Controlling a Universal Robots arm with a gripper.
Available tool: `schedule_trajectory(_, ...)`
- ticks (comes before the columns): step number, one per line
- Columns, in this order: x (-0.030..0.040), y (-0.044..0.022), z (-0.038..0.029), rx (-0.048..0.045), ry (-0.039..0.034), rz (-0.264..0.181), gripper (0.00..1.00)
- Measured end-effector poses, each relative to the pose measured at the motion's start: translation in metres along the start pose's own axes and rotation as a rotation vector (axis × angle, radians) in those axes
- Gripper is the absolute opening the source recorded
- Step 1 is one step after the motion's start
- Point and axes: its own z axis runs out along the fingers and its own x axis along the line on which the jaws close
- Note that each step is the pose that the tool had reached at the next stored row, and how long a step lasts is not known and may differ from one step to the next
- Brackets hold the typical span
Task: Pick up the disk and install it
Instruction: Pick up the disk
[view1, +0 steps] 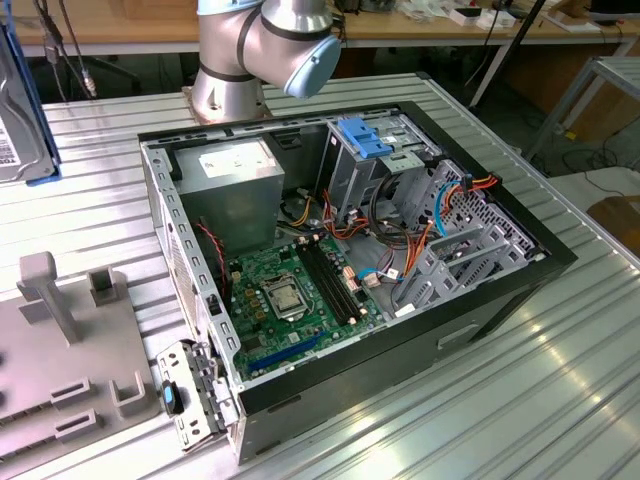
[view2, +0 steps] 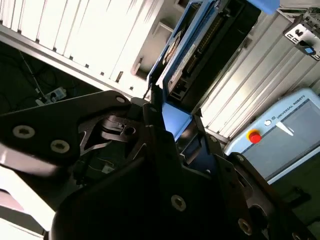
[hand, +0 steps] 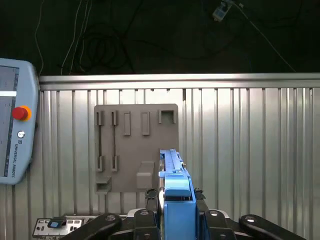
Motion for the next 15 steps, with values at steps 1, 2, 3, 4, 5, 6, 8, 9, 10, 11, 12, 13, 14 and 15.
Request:
schedule_trajectory(1,-0.0001,-0.0050,0.0001,0.0000,0.0000,0.000,0.37)
schedule_trajectory(2,-0.0001,-0.0066,0.0001,-0.0001,0.0001,0.000,0.37)
schedule_trajectory(3,-0.0001,-0.0086,0.0002,-0.0001,0.0000,0.000,0.37)
schedule_trajectory(4,-0.0001,-0.0108,0.0003,0.0000,0.0001,0.000,0.37)
schedule_trajectory(5,-0.0002,-0.0130,0.0004,0.0001,0.0000,0.000,0.37)
schedule_trajectory(6,-0.0002,-0.0154,0.0005,0.0000,0.0002,0.000,0.37)
schedule_trajectory(8,-0.0003,-0.0204,0.0007,0.0000,0.0003,0.000,0.37)
schedule_trajectory(9,-0.0003,-0.0225,0.0007,0.0000,0.0004,0.000,0.37)
schedule_trajectory(10,-0.0004,-0.0244,0.0007,-0.0001,0.0005,0.000,0.37)
schedule_trajectory(11,-0.0004,-0.0263,0.0009,0.0000,0.0006,0.000,0.37)
schedule_trajectory(12,-0.0005,-0.0324,0.0012,0.0000,0.0007,0.000,0.37)
schedule_trajectory(13,-0.0005,-0.0351,0.0013,0.0000,0.0007,0.000,0.37)
schedule_trajectory(14,-0.0005,-0.0376,0.0015,0.0001,0.0007,0.000,0.37)
schedule_trajectory(15,-0.0006,-0.0412,0.0016,0.0000,0.0008,0.000,0.37)
